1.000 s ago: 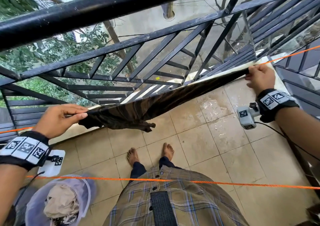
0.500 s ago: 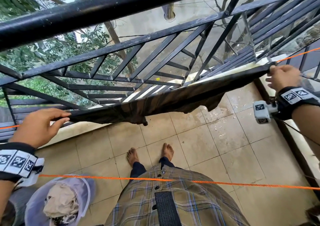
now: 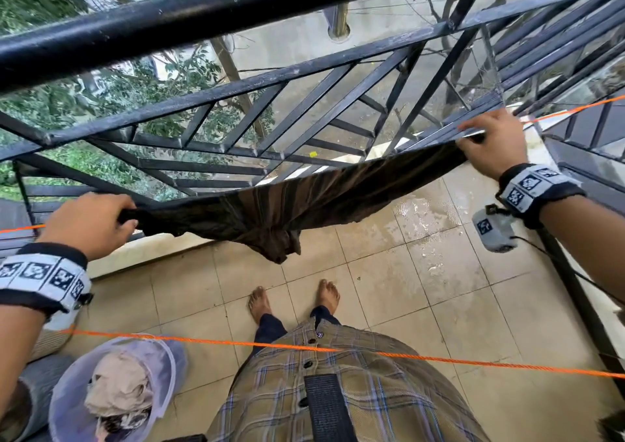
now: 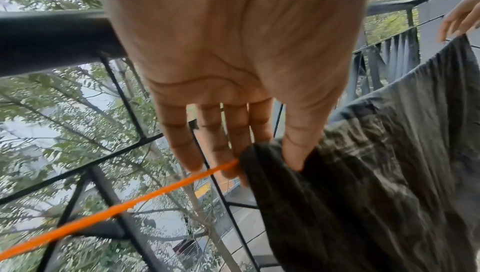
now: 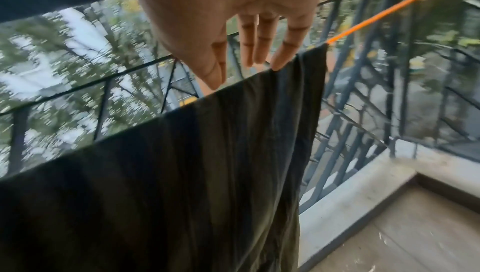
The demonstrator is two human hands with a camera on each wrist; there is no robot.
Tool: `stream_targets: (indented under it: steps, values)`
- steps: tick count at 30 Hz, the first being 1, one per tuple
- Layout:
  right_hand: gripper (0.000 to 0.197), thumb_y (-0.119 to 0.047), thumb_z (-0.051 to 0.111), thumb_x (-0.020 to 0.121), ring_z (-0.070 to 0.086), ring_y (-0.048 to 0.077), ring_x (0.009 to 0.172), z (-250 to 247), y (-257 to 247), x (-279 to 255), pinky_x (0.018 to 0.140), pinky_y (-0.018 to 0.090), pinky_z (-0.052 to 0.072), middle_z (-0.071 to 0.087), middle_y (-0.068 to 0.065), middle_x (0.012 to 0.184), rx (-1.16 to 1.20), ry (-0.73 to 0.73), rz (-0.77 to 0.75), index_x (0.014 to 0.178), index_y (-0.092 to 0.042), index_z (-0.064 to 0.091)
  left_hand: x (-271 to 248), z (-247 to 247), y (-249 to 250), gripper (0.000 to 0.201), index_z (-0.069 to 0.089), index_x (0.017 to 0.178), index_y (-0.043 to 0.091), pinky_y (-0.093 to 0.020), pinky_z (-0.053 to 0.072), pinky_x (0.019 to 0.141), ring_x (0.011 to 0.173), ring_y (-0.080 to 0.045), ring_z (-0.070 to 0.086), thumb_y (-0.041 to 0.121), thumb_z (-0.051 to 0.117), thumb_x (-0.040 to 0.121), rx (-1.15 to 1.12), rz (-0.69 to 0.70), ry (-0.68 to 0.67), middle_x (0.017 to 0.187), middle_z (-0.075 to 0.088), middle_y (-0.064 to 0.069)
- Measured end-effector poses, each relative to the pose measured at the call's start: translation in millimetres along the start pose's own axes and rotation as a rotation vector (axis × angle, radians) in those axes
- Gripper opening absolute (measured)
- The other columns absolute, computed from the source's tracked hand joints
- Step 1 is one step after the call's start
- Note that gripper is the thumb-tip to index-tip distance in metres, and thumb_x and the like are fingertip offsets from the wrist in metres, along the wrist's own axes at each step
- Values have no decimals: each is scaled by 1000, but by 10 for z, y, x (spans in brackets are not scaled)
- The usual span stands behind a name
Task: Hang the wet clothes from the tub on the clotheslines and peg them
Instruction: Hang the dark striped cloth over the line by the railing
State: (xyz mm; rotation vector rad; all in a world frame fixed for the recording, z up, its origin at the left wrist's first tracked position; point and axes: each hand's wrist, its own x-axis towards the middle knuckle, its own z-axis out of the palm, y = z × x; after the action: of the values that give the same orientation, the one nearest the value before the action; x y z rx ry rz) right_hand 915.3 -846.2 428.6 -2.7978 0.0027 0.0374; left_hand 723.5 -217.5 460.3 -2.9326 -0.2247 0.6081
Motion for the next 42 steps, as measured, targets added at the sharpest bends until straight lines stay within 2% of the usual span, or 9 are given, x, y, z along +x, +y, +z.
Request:
stream_targets:
  steps: [6,12,17,23,28,33,35,38,42]
  values:
    - [32,-40,64,87,50,35,115,116,-424,-70,92,52,39,59,9,118,-299,-210,-127,115,-26,64,180,-168,464,75,34,148,35,-46,46,95,129,-25,49,54,65,83,251,180,-87,144,50,4]
    - [19,-39,63,87,62,30,104,57,-577,53,98,49,37,68,0,104,-303,-260,-123,102,-29,68,316,-149,647,31,59,127,32,-41,53,80,101,-33,65,33,53,97,-24,220,-122,112,71,-7]
    - [17,-31,63,92,62,28,87,35,-589,23,75,33,47,71,6,97,-189,-345,-215,103,-24,72,217,-69,470,21,73,111,18,-42,51,71,85,-38,68,17,62,94,-140,234,18,93,75,-14]
    - [15,-35,67,89,64,26,91,26,-725,-72,80,38,53,72,1,97,-142,-360,-227,100,-27,74,81,-65,129,20,76,107,25,-37,50,64,76,-37,69,19,68,90,-153,241,34,81,76,-11]
    - [13,-28,74,83,66,31,91,97,-1074,-245,81,37,51,74,5,93,-88,-265,-253,95,-25,77,-160,-64,-252,20,80,96,16,-43,57,64,72,-37,72,7,81,78,-250,296,162,82,76,-13]
    - [16,-18,79,79,68,34,91,-5,-1368,-552,79,39,51,75,12,93,-67,-99,-213,94,-14,79,-381,-146,-567,20,79,102,18,-31,46,62,90,-29,73,20,78,82,-410,291,230,92,76,-12]
    - [21,-24,77,77,68,37,90,-91,-1402,-680,79,40,51,74,16,92,-70,-33,-180,92,-10,78,-380,-184,-626,23,77,107,19,-28,44,67,97,-26,72,22,75,85,-463,311,270,99,76,-6]
    - [28,-29,69,74,68,41,86,-175,-1449,-891,76,43,50,73,21,88,-97,45,-142,88,-7,77,-481,-269,-652,24,76,110,18,-18,44,83,102,-15,67,31,69,92,-504,472,381,104,59,46]
    - [32,-25,60,71,68,43,84,-231,-1497,-1069,74,44,50,71,25,84,-110,146,-127,86,-2,76,-658,-295,-757,32,76,108,16,-5,40,96,101,1,67,34,57,91,-672,526,435,109,58,39]
